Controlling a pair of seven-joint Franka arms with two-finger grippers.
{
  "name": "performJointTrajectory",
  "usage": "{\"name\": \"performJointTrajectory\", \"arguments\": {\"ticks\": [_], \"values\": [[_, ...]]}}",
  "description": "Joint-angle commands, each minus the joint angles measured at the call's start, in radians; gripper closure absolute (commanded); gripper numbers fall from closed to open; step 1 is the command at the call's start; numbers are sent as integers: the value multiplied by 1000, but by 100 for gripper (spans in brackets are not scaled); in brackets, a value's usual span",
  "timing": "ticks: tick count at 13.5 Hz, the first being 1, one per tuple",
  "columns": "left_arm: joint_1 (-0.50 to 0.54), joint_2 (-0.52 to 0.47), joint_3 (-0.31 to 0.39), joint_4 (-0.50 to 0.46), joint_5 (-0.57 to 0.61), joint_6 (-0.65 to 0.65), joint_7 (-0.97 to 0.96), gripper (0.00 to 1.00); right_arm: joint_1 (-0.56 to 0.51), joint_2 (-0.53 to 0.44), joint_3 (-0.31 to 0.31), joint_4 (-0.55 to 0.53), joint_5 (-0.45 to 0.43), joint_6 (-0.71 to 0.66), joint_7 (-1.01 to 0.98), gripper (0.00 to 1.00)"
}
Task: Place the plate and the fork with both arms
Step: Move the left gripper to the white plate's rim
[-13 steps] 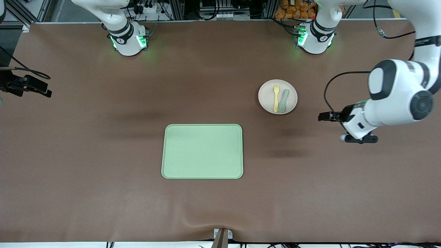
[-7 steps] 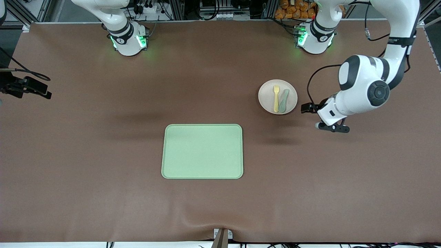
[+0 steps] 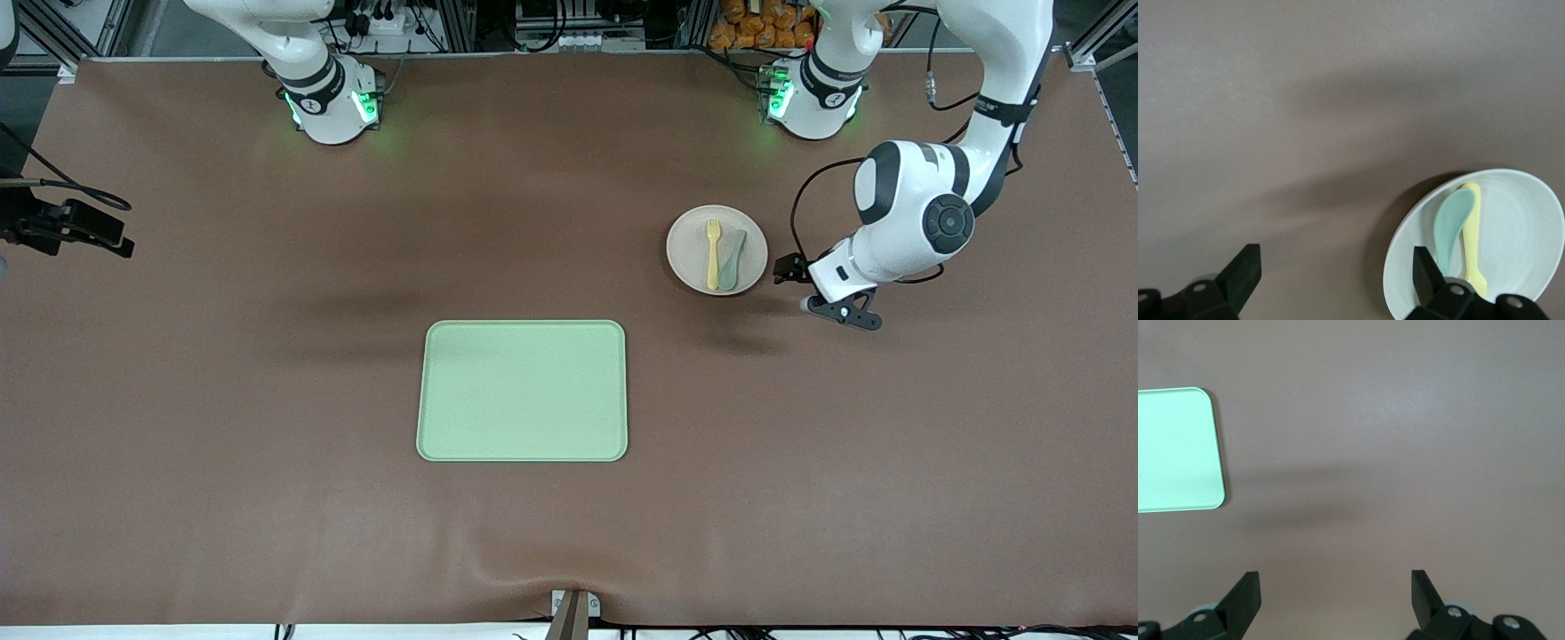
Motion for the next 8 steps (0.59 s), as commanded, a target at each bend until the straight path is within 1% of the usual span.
{"name": "performJointTrajectory", "arguments": {"ticks": [1,3,4,6,8], "values": [[1,15,-13,-28,-95,48,98,0,-1,12,4,11,12,5,8,0],[4,51,-56,-39,-167,81,144,0,-4,19,4,11,12,5,8,0],[3,54,-68,-56,-183,115,149,1,-4,19,4,11,12,3,6,0],[4,69,-96,-87,-192,173,150,5,-7,18,4,11,12,-6,6,0],[4,69,-105,-94,-195,180,150,11,-10,16,4,12,11,-6,5,0]]}}
